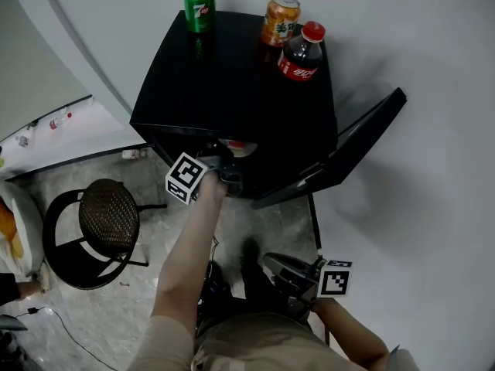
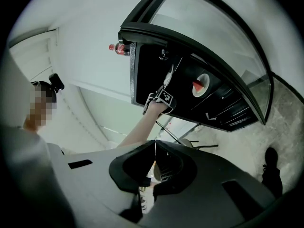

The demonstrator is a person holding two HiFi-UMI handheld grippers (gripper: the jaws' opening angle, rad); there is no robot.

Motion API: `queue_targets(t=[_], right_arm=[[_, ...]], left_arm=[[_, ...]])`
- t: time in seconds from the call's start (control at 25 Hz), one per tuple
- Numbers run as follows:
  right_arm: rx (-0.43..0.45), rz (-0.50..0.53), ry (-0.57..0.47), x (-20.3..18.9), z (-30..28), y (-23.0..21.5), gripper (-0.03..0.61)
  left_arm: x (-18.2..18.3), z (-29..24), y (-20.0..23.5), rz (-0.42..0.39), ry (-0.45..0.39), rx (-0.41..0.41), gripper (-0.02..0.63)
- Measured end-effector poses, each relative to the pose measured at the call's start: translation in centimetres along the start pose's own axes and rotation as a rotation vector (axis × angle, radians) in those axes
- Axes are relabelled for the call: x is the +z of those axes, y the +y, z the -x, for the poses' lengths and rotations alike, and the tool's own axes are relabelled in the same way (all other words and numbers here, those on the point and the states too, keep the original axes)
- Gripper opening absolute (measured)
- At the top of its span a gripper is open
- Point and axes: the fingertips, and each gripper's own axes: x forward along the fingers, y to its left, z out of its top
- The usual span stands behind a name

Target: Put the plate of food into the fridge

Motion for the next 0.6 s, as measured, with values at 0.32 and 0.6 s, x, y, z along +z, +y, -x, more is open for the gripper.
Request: queue_targets(t=[0.32,0.6], right_arm=[[-0.008,0.016,0.025,-0.6,-0.4,-0.1,0.021],[-0.006,0.027,0.039,-0.7,-0.9,-0.2,0.021]], left_arm=[[0.1,2.5,-0.6,-0.050,0.014,-0.017,0.202],[-2.7,5.0,0.6,-0.107,0.129,0.039,0.186]])
